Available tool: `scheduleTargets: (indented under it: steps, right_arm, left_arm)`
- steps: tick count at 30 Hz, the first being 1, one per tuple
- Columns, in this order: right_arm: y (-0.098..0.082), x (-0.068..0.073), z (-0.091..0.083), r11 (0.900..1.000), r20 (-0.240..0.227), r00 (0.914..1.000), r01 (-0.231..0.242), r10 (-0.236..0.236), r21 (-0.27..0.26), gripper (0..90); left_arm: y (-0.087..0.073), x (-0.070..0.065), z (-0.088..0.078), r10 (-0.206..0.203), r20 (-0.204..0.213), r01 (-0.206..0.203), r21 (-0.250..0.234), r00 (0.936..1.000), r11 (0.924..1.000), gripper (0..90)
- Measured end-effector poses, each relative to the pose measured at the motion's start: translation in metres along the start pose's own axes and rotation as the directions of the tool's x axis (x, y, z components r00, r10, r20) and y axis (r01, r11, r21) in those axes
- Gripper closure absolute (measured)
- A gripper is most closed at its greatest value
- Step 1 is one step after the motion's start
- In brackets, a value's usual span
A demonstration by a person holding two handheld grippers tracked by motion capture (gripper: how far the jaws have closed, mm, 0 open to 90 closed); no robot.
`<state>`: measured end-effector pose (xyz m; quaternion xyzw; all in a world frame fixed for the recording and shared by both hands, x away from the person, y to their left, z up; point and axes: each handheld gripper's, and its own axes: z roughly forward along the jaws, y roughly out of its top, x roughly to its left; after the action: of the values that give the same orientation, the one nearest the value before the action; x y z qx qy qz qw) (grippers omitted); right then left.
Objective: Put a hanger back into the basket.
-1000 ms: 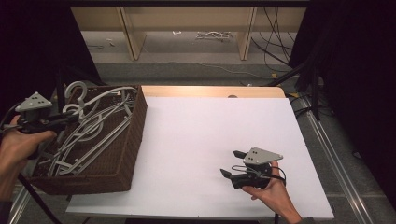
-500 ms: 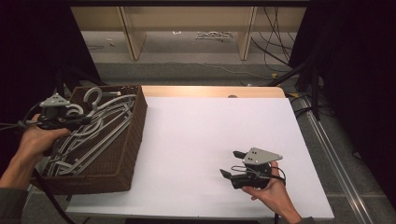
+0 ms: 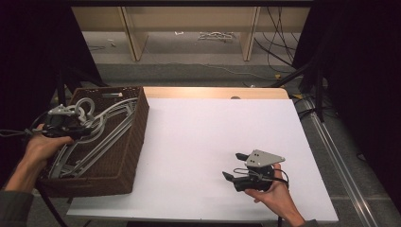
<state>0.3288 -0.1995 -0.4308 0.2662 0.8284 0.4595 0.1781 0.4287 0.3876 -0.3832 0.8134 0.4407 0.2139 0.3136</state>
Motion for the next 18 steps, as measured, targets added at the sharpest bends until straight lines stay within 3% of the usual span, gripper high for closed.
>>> scheduleTargets:
  steps: [4, 5, 6, 9, 11, 12, 13, 15, 16, 17, 18]
  right_arm:
    - [0.000, 0.000, 0.000, 1.000, 0.002, 1.0000, 0.002, -0.002, 0.001, 23.6]
    - [0.000, 0.000, 0.000, 1.000, 0.002, 1.0000, 0.002, -0.002, 0.001, 23.6]
    - [0.000, 0.000, 0.000, 1.000, 0.002, 1.0000, 0.002, -0.002, 0.001, 23.6]
    - [0.000, 0.000, 0.000, 1.000, 0.001, 1.0000, 0.000, 0.000, 0.001, 23.6]
    - [0.000, 0.000, -0.001, 1.000, -0.002, 1.0000, -0.004, 0.004, -0.001, 23.6]
    - [0.000, 0.000, -0.001, 1.000, 0.000, 1.0000, -0.002, 0.002, -0.003, 23.6]
    - [0.000, 0.000, 0.000, 1.000, -0.001, 1.0000, -0.001, 0.001, -0.003, 23.6]
    - [0.000, 0.000, 0.000, 1.000, -0.002, 1.0000, -0.001, 0.001, -0.003, 23.6]
    - [0.000, 0.000, 0.000, 1.000, -0.002, 1.0000, -0.001, 0.001, -0.002, 23.6]
    - [0.000, 0.000, 0.000, 1.000, -0.002, 1.0000, -0.001, 0.001, -0.003, 23.6]
    - [0.000, 0.000, 0.000, 1.000, -0.001, 1.0000, -0.001, 0.001, -0.002, 23.6]
  left_arm:
    - [-0.002, 0.000, 0.004, -0.017, -0.022, 0.018, 0.022, 0.9996, 0.9996, 78.5]
    - [-0.003, 0.001, 0.006, -0.004, -0.037, 0.004, 0.020, 0.9993, 0.9998, 78.5]
    - [-0.005, -0.003, 0.009, -0.039, -0.065, 0.040, 0.014, 0.9971, 0.9991, 78.6]
    - [-0.007, 0.001, 0.016, -0.029, -0.074, 0.030, 0.014, 0.9968, 0.9994, 77.9]
    - [-0.008, 0.000, 0.019, -0.058, -0.083, 0.059, 0.013, 0.9949, 0.9982, 77.3]
    - [-0.008, 0.000, 0.019, -0.059, -0.094, 0.061, 0.022, 0.9938, 0.9979, 77.1]
    - [-0.007, 0.002, 0.019, -0.028, -0.092, 0.033, 0.049, 0.9953, 0.9983, 76.8]
    - [-0.009, 0.000, 0.021, -0.078, -0.114, 0.081, 0.015, 0.9904, 0.9966, 74.7]
    - [-0.008, 0.003, 0.018, -0.039, -0.117, 0.046, 0.056, 0.9923, 0.9974, 73.9]
    - [-0.008, 0.003, 0.018, -0.052, -0.117, 0.058, 0.049, 0.9918, 0.9971, 73.0]
    - [-0.008, 0.005, 0.018, -0.029, -0.118, 0.035, 0.053, 0.9927, 0.9980, 71.4]
